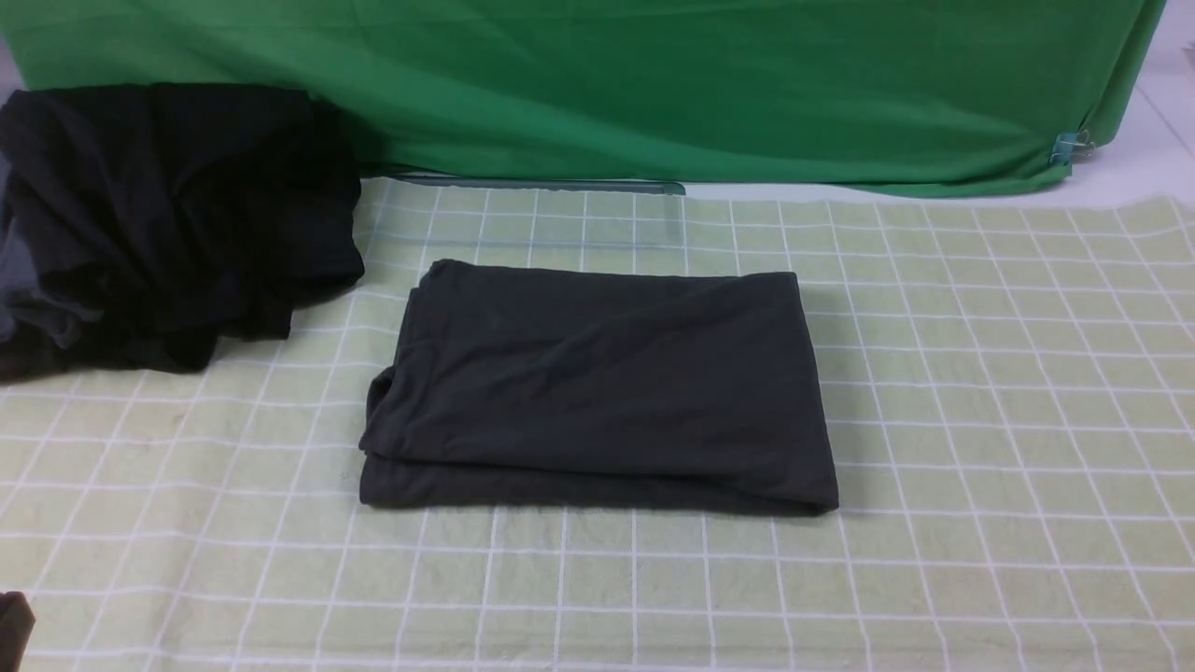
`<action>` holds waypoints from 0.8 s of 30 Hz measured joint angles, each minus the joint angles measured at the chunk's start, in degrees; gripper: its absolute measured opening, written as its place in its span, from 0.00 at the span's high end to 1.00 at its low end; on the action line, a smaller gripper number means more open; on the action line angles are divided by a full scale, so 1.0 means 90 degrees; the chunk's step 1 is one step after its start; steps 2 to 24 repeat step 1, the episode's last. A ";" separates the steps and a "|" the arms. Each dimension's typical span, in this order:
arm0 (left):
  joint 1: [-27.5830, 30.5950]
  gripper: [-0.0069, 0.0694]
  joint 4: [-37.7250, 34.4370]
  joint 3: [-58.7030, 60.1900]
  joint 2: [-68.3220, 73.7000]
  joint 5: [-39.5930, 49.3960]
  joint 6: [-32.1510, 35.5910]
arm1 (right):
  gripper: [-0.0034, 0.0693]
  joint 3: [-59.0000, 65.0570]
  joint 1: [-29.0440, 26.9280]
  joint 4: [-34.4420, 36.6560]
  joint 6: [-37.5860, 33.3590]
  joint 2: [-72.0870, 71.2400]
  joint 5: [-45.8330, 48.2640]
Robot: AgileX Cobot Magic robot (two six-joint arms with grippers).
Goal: Fold a long-sleeved shirt over a green coffee tablecloth.
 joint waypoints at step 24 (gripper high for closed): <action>0.0000 0.91 0.0000 0.0000 0.0000 0.0000 0.0000 | 0.62 0.0000 0.0000 0.0000 0.0000 0.0000 0.0000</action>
